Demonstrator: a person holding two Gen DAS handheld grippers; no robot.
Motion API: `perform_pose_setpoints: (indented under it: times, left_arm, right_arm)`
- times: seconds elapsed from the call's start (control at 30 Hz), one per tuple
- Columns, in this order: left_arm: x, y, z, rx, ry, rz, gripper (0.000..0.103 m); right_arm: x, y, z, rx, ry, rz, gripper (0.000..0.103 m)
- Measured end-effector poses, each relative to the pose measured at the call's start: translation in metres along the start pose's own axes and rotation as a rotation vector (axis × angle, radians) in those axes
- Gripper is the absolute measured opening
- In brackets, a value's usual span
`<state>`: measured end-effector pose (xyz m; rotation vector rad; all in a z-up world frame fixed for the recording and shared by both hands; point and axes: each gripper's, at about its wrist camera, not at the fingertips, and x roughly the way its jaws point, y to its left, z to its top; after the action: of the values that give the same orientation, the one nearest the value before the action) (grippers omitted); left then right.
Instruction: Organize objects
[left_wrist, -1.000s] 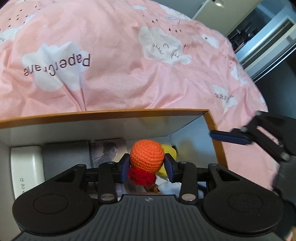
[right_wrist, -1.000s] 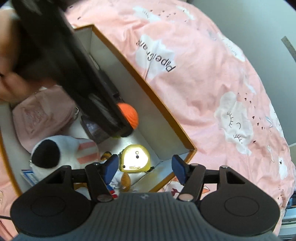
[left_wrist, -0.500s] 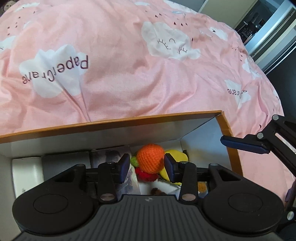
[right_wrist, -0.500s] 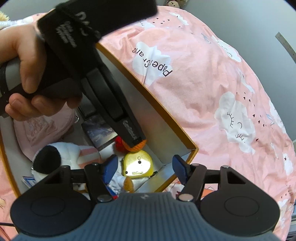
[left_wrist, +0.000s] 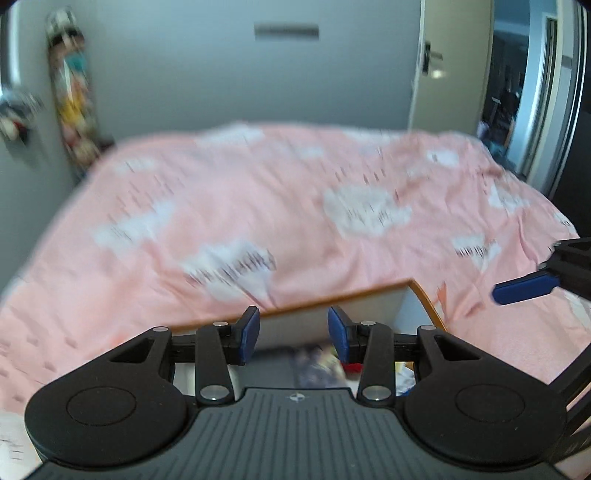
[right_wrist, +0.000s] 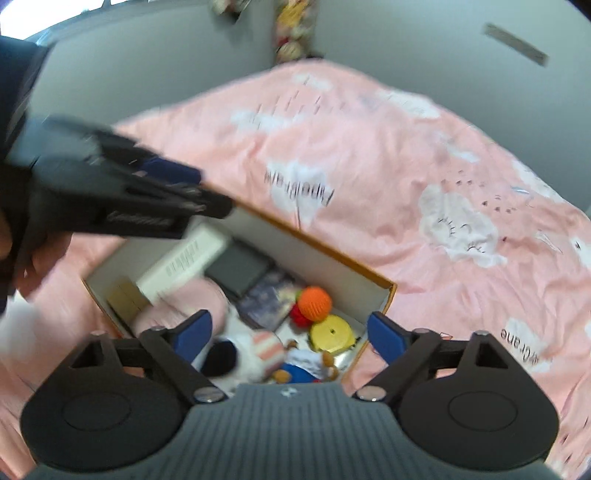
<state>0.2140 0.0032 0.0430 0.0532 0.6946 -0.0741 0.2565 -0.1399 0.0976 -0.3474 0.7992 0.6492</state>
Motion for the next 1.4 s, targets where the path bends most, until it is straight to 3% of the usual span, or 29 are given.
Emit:
perform_pose_setpoints:
  times: [0.2,0.4,0.5,0.77,1.03,1.13,1.4]
  left_arm:
    - [-0.062,-0.003,-0.014,0.03,-0.113,0.111,0.049]
    - [-0.103,-0.008,-0.037,-0.006,-0.218,0.175,0.055]
    - [-0.114,-0.013,-0.05,-0.003,-0.252,0.169,0.058]
    - [-0.113,-0.011,-0.097,-0.12,-0.255,0.194,0.061]
    - [-0.094,-0.021,-0.133,-0.109,-0.134,0.185,0.061]
    - [-0.091,-0.025,-0.14,-0.091,-0.115,0.18,0.061]
    - [-0.081,-0.03,-0.155,-0.086,-0.071,0.176,0.061]
  right_arm:
    - [-0.051,0.024,-0.018,0.165,-0.207,-0.009,0.097]
    - [-0.085,0.057,-0.048,0.274,-0.325,-0.091,0.102]
    - [-0.09,0.075,-0.064,0.309,-0.376,-0.119,0.102]
    - [-0.083,0.111,-0.106,0.337,-0.405,-0.258,0.102]
    - [-0.064,0.124,-0.141,0.328,-0.421,-0.337,0.102]
    - [-0.05,0.127,-0.147,0.289,-0.387,-0.353,0.102]
    - [-0.038,0.114,-0.16,0.368,-0.345,-0.303,0.102]
